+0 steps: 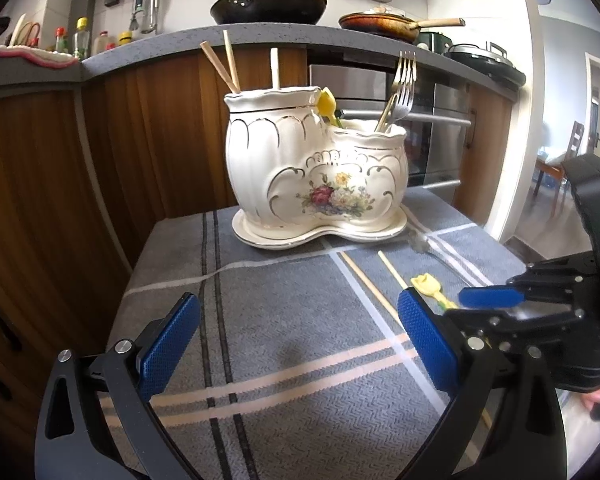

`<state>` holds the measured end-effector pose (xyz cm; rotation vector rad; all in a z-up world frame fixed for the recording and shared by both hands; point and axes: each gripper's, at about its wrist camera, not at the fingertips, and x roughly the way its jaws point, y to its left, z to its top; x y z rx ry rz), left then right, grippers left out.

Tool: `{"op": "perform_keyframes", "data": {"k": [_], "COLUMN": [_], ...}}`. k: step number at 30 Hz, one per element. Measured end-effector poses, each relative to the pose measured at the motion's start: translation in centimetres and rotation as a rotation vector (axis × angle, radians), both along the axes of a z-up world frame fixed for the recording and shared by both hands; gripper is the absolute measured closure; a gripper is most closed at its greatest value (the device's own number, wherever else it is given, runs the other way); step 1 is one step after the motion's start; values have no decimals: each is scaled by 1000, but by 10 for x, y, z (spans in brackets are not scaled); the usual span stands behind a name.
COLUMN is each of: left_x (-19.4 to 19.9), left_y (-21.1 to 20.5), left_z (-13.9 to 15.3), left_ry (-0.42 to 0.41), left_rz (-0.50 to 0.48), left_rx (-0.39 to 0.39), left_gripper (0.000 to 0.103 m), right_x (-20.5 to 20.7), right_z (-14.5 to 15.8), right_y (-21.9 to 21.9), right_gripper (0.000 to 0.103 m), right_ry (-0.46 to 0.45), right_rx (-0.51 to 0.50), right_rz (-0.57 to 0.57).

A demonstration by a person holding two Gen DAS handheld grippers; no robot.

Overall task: Organize utensils
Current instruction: 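Grasp the second yellow tongs with the right tool while the left tool grasps a chopstick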

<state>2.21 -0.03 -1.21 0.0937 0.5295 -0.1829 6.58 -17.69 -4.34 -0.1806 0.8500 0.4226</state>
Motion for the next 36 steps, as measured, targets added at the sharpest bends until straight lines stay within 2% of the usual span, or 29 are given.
{"op": "perform_keyframes", "data": {"k": [3, 9, 14, 19, 20, 21, 24, 25, 27, 31, 33, 36], "left_x": [2, 9, 22, 40, 42, 45, 55, 58, 63, 69, 69, 69], "left_y": [-3, -18, -37, -53, -55, -57, -65, -68, -75, -83, -88, -93], "left_z": [1, 2, -6, -9, -10, -11, -15, -16, -19, -23, -22, -21], "left_ry": [6, 68, 202, 309, 322, 348, 413, 424, 437, 449, 457, 465], "left_rz": [-2, -5, -41, -41, -43, -51, -68, -69, -57, -54, -80, -126], "left_rx": [13, 82, 105, 131, 126, 116, 100, 103, 125, 145, 161, 211], "left_gripper": [5, 5, 5, 8, 13, 23, 45, 47, 60, 71, 92, 95], "right_x": [-1, -1, -2, -6, -7, -7, -7, -7, -7, -7, -7, -7], "right_z": [1, 6, 21, 26, 26, 26, 26, 25, 25, 26, 25, 25], "right_y": [1, -17, -47, -62, -64, -67, -71, -72, -73, -75, -76, -79], "right_gripper": [92, 93, 93, 93, 93, 93, 93, 93, 93, 93, 93, 93], "right_ry": [-1, -10, -44, -69, -70, -74, -74, -72, -70, -80, -80, -76], "right_rx": [8, 93, 225, 278, 287, 292, 302, 306, 308, 308, 310, 316], "right_rz": [15, -11, -55, -67, -64, -63, -63, -63, -58, -46, -44, -48]}}
